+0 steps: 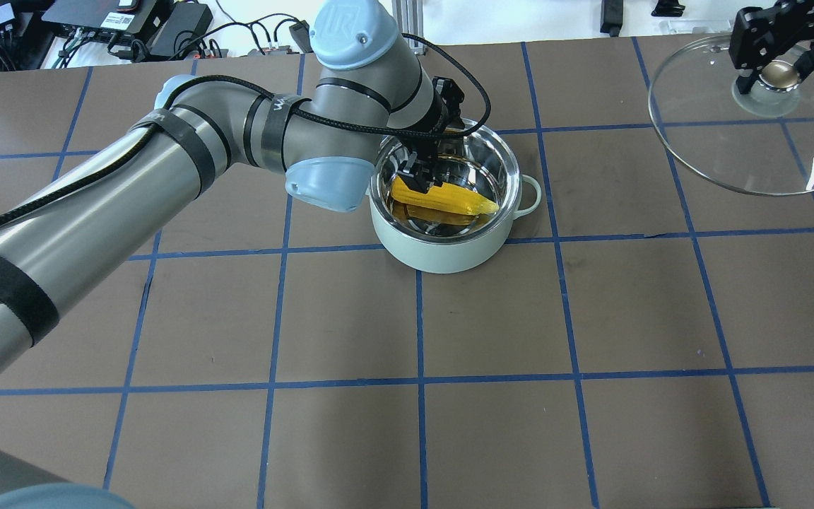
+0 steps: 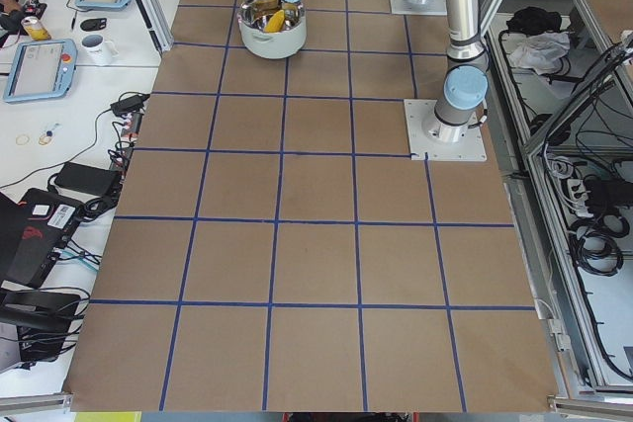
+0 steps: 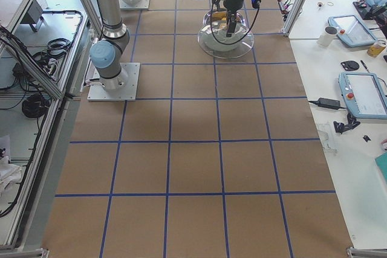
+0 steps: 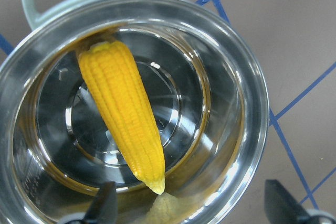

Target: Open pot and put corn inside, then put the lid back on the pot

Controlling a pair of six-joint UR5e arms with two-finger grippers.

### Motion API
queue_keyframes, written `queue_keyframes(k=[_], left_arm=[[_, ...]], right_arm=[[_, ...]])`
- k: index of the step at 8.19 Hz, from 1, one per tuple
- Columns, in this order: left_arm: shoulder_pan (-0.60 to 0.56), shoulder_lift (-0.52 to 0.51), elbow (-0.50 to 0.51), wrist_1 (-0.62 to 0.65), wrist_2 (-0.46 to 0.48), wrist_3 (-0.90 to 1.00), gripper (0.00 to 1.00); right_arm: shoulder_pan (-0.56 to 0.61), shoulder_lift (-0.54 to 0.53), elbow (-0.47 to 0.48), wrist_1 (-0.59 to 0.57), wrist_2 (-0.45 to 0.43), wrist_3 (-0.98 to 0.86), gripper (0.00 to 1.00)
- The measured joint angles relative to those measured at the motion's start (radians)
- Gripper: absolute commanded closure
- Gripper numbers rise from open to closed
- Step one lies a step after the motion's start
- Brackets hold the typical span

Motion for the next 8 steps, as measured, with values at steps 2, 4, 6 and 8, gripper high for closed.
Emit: queue_keyframes(k=[2, 4, 6, 8], left_arm=[[0.06, 0.028, 0.001, -0.043, 0.004, 0.255, 0.0], [0.173, 0.071, 0.002, -0.104, 0.01, 0.573, 0.0], [0.298, 0.126, 0.003, -0.188, 0.053, 0.873, 0.0], [0.36, 0.192, 0.003, -0.28, 0.138, 1.062, 0.0]], right_arm=[[0.084, 0.029, -0.001, -0.027, 0.035, 0.121, 0.93], [0.185, 0.076, -0.001, -0.083, 0.046, 0.259, 0.92], [0.283, 0.128, -0.001, -0.148, 0.054, 0.403, 0.92], [0.364, 0.181, -0.001, -0.209, 0.06, 0.504, 0.92]])
